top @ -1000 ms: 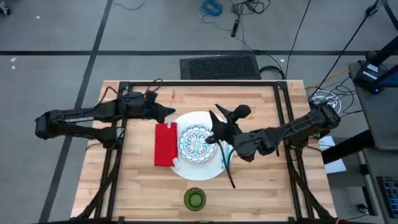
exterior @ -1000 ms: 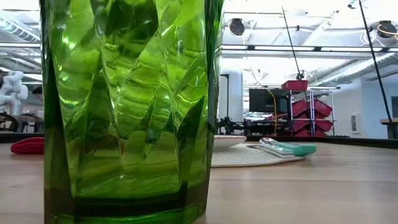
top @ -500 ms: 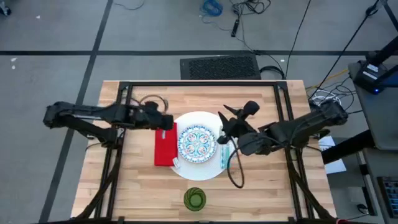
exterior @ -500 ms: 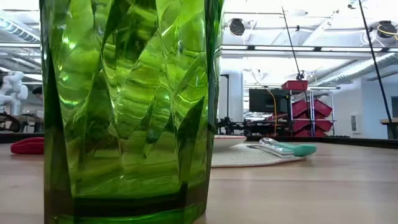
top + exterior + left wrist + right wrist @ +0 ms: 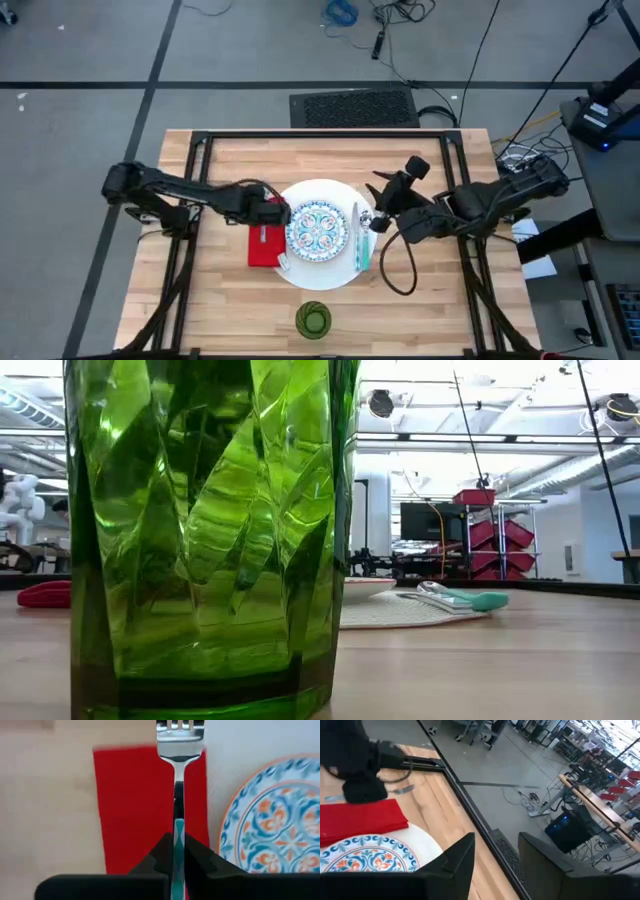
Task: Set table place
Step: Put the white fork on top of the red table napkin on the white tablemat
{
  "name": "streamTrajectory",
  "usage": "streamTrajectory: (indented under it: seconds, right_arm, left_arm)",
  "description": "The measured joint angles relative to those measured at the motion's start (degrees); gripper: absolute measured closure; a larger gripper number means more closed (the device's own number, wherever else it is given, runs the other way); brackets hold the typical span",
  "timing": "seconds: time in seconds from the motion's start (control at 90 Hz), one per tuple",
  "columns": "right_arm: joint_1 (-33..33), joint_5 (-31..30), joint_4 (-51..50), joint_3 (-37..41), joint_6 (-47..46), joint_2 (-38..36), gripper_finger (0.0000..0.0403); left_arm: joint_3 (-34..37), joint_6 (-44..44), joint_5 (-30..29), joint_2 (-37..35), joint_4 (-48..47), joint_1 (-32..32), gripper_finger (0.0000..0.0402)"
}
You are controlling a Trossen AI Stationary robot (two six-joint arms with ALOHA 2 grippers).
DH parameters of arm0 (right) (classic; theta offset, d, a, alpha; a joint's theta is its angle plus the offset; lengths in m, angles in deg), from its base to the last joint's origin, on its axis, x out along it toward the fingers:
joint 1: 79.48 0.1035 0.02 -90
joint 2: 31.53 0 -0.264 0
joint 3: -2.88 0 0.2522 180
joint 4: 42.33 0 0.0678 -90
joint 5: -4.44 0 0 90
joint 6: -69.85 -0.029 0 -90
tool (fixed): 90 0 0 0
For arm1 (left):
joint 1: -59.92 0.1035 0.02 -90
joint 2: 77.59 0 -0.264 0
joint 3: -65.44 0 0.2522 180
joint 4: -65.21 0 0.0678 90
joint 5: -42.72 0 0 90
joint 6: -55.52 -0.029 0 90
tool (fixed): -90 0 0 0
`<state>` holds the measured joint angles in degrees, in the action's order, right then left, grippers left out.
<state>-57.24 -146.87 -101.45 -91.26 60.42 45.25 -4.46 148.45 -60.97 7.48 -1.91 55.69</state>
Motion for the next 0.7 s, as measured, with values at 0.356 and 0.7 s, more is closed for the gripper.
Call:
streamTrajectory:
  seconds: [0.356, 0.7]
  right_arm:
    - [0.0, 2.3, -1.1, 0.0, 1.2, -0.6, 0.0266]
    - [-0.9, 3.1, 0.7, 0.0, 4.3, -0.5, 0.0266]
  left_arm:
    - [9.8, 0.7, 5.6, 1.2, 10.7, 0.5, 0.0389]
    - [9.9, 0.8, 5.2, 1.9, 11.6, 1.7, 0.0388]
